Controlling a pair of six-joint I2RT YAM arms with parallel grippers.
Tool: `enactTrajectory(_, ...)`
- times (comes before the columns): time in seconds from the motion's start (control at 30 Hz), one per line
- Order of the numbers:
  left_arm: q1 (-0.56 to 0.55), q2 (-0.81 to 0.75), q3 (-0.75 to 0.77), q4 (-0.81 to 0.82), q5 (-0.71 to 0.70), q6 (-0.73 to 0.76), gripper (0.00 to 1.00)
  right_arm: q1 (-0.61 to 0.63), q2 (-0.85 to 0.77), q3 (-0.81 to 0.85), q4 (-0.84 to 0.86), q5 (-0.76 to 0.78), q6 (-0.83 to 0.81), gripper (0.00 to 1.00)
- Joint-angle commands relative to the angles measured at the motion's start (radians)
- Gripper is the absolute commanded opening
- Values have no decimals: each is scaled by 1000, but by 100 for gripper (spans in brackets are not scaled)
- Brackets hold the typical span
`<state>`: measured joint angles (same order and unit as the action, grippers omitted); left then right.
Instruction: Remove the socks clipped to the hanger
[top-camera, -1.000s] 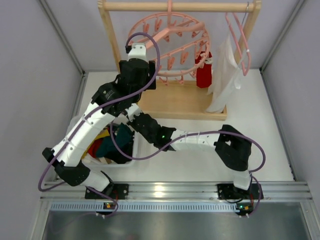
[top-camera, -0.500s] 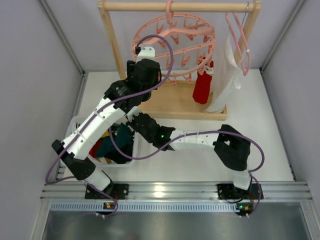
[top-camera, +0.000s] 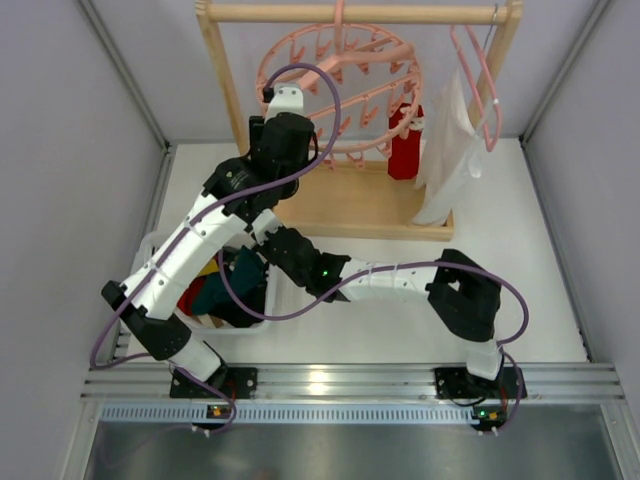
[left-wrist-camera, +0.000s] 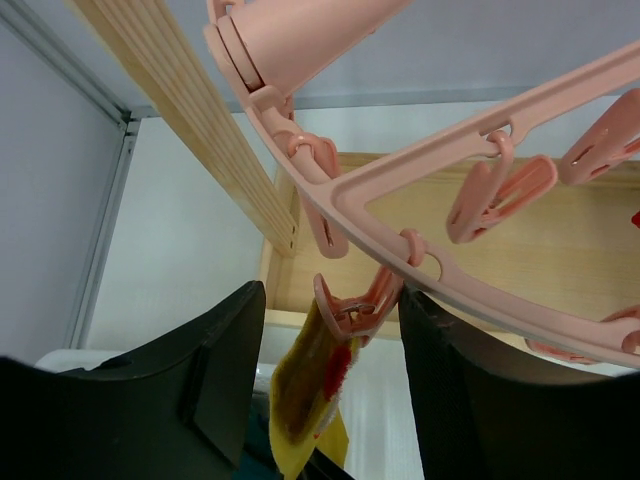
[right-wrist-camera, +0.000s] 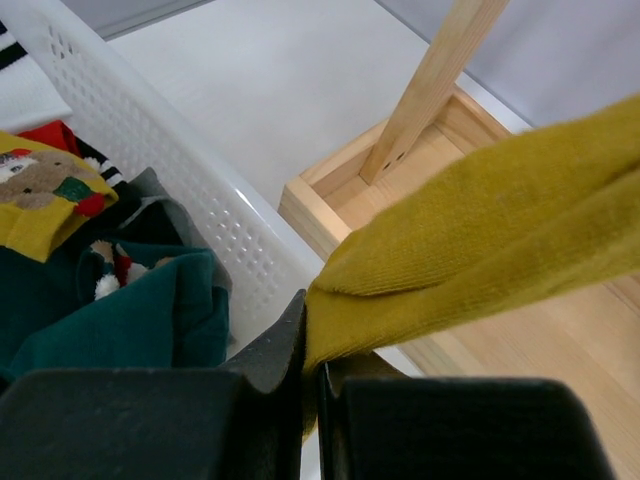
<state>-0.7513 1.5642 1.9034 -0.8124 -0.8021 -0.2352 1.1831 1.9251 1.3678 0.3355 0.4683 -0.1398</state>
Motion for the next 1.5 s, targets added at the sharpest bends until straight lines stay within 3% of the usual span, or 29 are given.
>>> enactTrajectory(0.0,6,11,37,41,-20,7,60,33,-40,-7,20,-33,-7,0)
enactTrajectory(0.8,7,54,14,99,-6,30,53,58,-54,-22,33,-42,-18,0)
enactTrajectory(1.03,9,54,19,116,0,37,40,64,-89,-67,63,-45,-18,0)
enactTrajectory(1.3,10,57,25,116,15,33,13,67,-118,-121,85,-39,-7,0)
enactTrajectory(1.37,10,53,22,116,21,31,16,67,-136,-145,94,-34,-1,0)
enactTrajectory(1.4,10,48,19,114,24,30,26,67,-146,-176,106,-27,5,0)
enactTrajectory(1.47,10,27,8,113,33,25,31,67,-187,-213,115,-20,20,0)
